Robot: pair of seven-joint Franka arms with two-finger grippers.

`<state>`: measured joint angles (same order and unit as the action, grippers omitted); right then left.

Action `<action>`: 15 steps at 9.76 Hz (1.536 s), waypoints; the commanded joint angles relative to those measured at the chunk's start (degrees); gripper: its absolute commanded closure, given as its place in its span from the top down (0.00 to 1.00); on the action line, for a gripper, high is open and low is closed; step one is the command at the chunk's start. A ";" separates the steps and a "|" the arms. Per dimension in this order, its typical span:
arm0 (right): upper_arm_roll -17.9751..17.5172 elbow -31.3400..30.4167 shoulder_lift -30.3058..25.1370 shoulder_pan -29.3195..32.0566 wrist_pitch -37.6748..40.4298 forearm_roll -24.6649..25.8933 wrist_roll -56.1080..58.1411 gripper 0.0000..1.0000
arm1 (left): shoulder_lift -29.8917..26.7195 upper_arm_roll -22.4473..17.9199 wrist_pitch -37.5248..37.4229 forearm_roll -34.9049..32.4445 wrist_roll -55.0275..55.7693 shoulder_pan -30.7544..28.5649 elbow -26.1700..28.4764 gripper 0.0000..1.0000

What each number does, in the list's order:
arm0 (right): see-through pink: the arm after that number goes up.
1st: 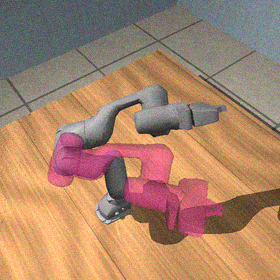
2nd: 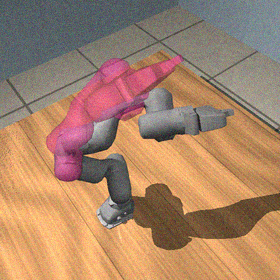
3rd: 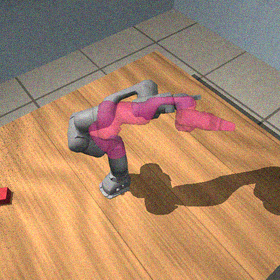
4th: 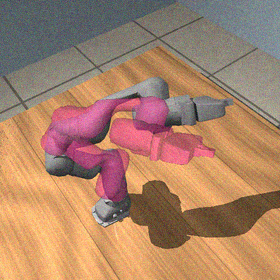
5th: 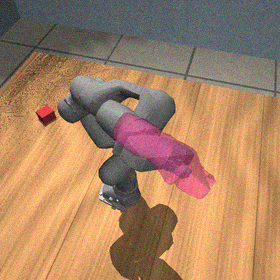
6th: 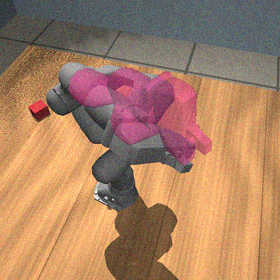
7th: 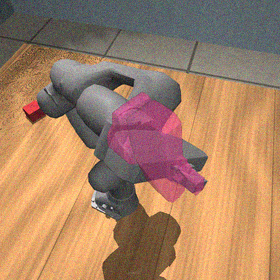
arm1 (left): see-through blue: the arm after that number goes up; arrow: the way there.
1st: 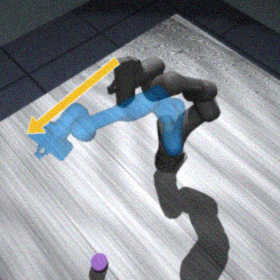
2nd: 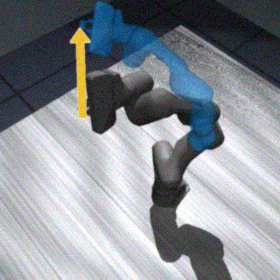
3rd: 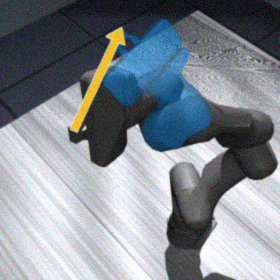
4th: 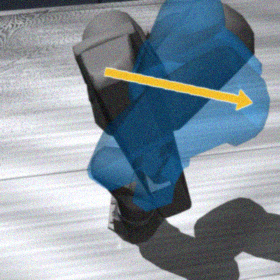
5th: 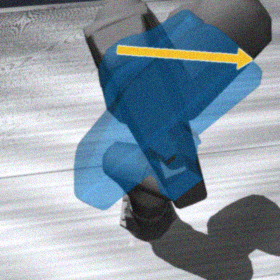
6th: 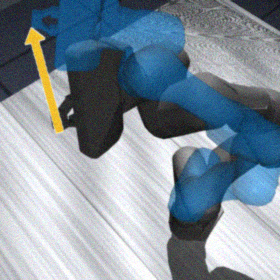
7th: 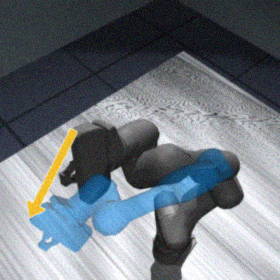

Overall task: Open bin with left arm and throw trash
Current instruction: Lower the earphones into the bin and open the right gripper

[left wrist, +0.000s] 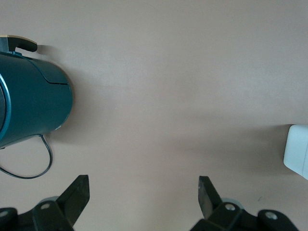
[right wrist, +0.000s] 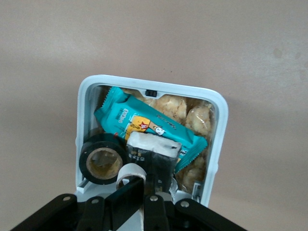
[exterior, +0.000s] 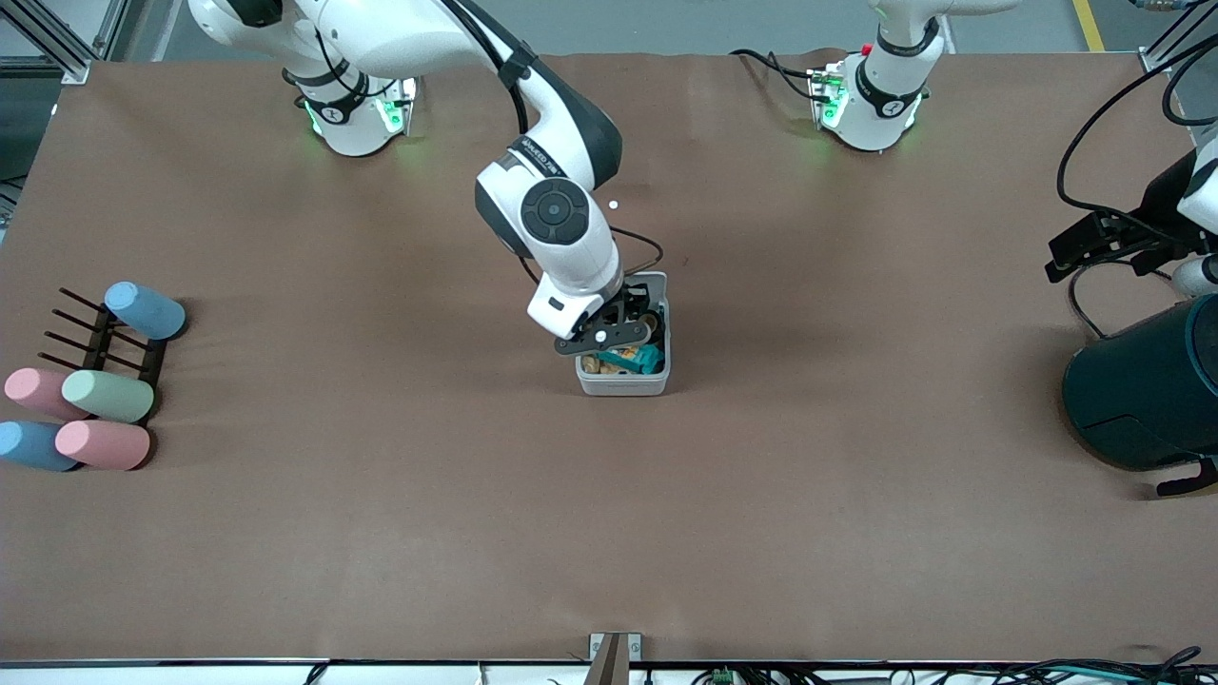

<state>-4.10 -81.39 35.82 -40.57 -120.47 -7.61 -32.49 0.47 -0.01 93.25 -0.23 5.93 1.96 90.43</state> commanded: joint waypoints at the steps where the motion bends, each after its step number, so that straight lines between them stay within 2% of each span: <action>1: 0.32 1.32 0.48 -0.47 0.50 -0.30 -1.96 0.81 | 0.76 -0.17 -0.26 0.14 -1.18 -0.20 -1.40 1.00; 10: 0.58 1.50 0.13 0.67 1.03 0.31 -1.08 0.82 | 0.84 -0.17 -0.26 0.58 -1.18 -0.20 -1.40 1.00; 12: 1.02 1.50 0.22 0.67 0.68 0.66 -1.26 0.98 | 0.84 -0.17 -0.26 0.67 -1.18 -0.20 -1.40 1.00; 14: 1.02 1.15 0.39 0.67 0.59 4.25 -1.87 1.00 | 0.84 -0.17 -0.26 0.75 -1.18 -0.20 -1.40 1.00; 15: 1.02 0.89 0.48 0.76 0.85 4.27 -1.79 1.00 | 0.84 -0.17 -0.26 0.75 -1.18 -0.20 -1.40 1.00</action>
<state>-2.78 -80.44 36.08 -40.12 -120.02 -4.48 -33.31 0.76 -0.11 93.25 -0.23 5.81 1.93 90.35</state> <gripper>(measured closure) 0.000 0.000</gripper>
